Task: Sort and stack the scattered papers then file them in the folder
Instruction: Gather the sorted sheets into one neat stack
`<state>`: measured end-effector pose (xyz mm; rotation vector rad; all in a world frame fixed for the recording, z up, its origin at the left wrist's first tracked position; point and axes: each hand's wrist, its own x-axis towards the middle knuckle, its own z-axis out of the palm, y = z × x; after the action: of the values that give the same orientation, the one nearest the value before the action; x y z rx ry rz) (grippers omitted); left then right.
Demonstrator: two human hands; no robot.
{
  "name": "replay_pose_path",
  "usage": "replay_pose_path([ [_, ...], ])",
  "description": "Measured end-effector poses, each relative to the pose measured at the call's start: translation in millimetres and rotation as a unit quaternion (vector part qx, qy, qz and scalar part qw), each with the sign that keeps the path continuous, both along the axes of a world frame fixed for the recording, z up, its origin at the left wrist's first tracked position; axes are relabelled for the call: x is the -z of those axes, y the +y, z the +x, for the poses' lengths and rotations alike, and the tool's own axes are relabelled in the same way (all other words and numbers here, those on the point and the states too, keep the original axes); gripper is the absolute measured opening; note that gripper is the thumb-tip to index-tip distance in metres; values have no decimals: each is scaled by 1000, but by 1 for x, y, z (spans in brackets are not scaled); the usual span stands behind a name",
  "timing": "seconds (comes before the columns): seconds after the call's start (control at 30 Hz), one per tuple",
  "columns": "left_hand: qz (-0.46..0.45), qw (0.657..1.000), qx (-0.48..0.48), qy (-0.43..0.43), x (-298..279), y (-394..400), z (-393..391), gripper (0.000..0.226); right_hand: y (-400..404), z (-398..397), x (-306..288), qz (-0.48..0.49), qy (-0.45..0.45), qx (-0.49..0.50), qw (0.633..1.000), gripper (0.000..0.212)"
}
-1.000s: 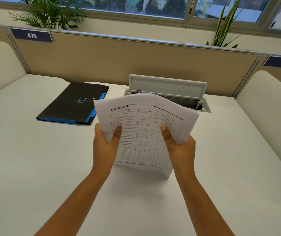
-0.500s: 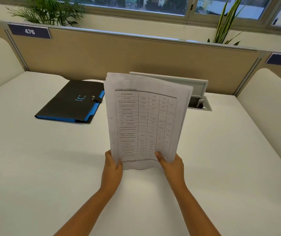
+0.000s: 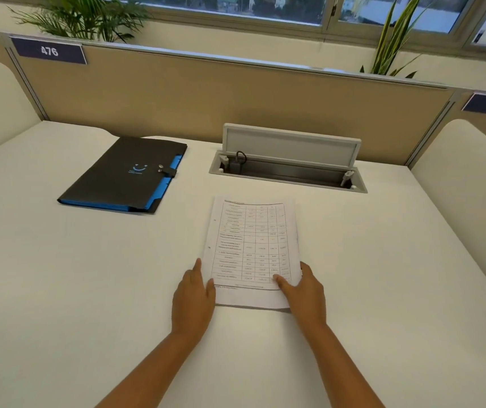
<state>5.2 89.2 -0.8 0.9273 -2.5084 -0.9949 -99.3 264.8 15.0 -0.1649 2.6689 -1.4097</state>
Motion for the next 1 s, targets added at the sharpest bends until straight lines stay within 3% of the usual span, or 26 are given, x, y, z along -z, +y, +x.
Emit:
replay_pose_path([
  [0.2, 14, 992, 124, -20, 4, -18, 15, 101, 13, 1, 2, 11, -10, -1, 1000, 57],
  [0.33, -54, 974, 197, -94, 5, -22, 26, 128, 22, 6, 4, 29, -14, 5, 999, 59],
  [0.57, -97, 964, 195, -154, -5, -20, 14, 129, 25, 6, 0, 40, -31, 14, 999, 61],
  [1.0, -47, 951, 186, -241, -16, -19, -7, 134, 19, 11, 0, 131, 26, 6, 991, 66],
])
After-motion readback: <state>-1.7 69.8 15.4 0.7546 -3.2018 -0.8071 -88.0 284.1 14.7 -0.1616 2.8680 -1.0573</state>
